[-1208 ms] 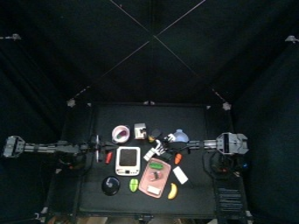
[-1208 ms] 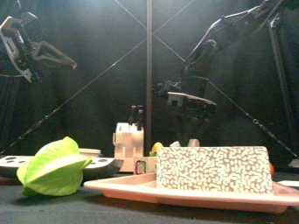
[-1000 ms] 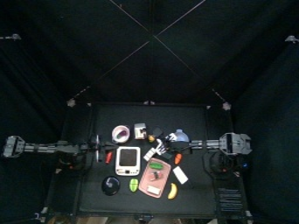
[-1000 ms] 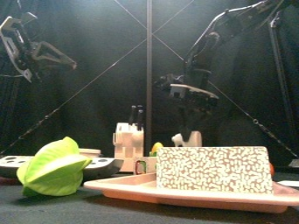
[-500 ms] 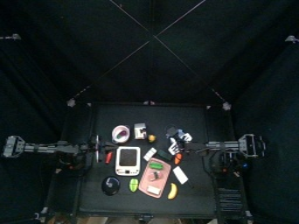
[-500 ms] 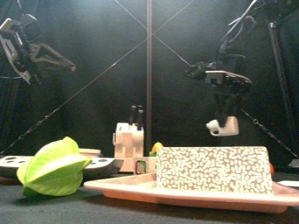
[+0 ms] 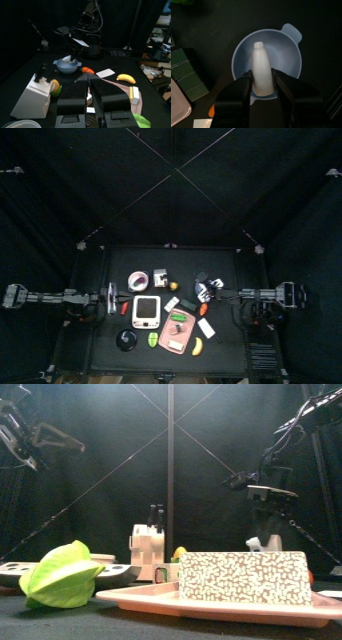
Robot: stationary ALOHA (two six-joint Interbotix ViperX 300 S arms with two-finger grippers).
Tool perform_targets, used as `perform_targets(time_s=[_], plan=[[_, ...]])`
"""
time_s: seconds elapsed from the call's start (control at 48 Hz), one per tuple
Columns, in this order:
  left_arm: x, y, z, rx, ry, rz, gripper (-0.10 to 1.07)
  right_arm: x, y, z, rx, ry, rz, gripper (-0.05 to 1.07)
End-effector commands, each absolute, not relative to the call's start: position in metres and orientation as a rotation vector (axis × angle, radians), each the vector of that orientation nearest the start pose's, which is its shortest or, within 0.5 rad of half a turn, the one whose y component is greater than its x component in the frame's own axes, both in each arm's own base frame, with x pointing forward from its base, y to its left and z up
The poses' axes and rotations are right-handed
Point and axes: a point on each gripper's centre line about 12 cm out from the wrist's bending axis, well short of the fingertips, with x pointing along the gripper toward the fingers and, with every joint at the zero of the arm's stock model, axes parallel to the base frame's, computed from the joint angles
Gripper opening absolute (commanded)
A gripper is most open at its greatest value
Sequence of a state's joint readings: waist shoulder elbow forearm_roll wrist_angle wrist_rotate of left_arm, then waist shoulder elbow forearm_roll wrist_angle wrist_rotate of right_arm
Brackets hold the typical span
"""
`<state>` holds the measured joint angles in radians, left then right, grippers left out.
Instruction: Place detergent into bowl
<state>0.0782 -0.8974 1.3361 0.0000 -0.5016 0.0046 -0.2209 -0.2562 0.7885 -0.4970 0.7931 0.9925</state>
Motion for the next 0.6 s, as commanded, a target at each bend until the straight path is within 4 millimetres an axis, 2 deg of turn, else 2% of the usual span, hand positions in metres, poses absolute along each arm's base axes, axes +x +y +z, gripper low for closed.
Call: perform_targets(time_s=[0.0, 0.333, 0.583], plan=[[0.1912, 0.0100, 0.2473, 0.079, -0.117, 0.040, 0.47, 0.2593, -0.1027, 0.1824, 0.458, 1.029, -0.866, 0.60], [0.1886, 0.0080, 0.2408, 0.075, -0.111, 0.030, 0.47, 0.2567, -0.1030, 0.1790, 0.450, 1.040, -0.870, 0.80], [0.1884, 0.0082, 0.2402, 0.072, -0.109, 0.031, 0.47, 0.2565, -0.1029, 0.1772, 0.450, 1.046, -0.871, 0.84]])
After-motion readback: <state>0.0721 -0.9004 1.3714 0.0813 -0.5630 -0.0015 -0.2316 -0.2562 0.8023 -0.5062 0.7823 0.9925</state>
